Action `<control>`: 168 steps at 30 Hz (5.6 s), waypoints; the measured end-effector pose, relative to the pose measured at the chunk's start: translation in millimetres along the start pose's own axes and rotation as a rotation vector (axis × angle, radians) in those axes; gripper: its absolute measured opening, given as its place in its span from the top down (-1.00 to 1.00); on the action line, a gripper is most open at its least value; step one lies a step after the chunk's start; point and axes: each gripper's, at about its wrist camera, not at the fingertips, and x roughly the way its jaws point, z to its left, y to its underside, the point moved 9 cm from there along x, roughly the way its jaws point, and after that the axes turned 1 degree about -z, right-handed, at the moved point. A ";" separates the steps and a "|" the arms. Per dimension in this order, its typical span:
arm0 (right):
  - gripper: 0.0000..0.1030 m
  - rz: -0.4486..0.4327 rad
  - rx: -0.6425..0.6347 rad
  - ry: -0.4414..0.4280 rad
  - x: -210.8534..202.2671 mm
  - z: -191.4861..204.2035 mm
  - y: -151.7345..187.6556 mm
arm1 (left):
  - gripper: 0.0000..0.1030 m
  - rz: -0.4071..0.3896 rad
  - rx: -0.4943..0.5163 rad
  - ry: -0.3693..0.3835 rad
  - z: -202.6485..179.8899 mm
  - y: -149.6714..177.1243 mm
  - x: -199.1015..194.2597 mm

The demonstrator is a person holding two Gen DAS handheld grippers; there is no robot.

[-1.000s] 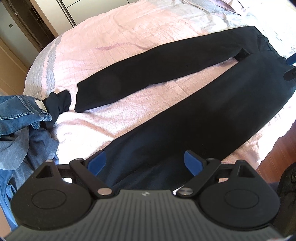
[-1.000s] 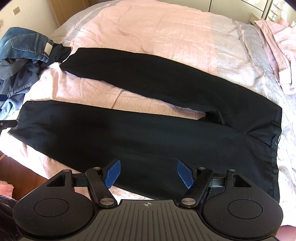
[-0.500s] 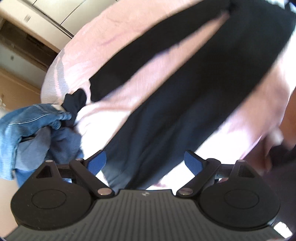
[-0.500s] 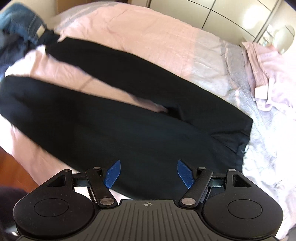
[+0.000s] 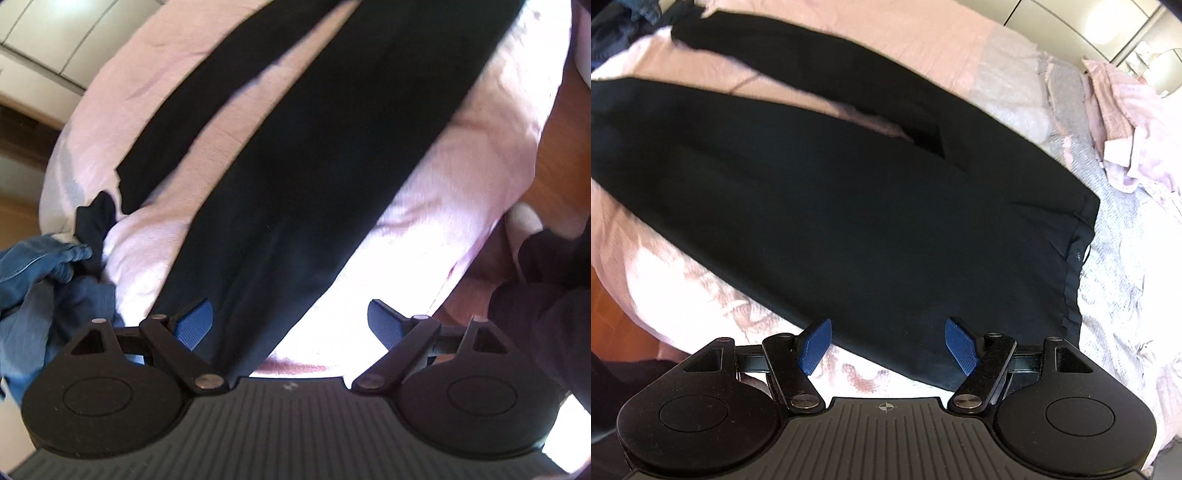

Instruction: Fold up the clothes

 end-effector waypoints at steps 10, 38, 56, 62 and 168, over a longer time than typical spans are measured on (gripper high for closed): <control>-0.39 -0.023 -0.117 0.001 -10.3 37.1 -3.9 | -0.70 -0.029 0.176 -0.051 -3.2 1.0 49.8; -0.38 -0.026 -0.465 0.160 71.5 -43.8 77.6 | 0.73 0.092 -0.008 -0.216 31.6 13.5 87.7; 0.09 -0.246 -0.659 0.349 104.7 -66.1 108.7 | 0.73 0.136 -0.049 -0.312 32.6 5.0 95.9; 0.83 -0.187 -0.625 0.331 110.3 -89.5 104.7 | 0.91 0.151 -0.076 -0.320 43.1 -5.3 80.2; 0.13 -0.191 -0.095 -0.311 183.9 162.0 -395.7 | 0.95 -0.134 0.501 -0.209 306.6 -67.8 229.7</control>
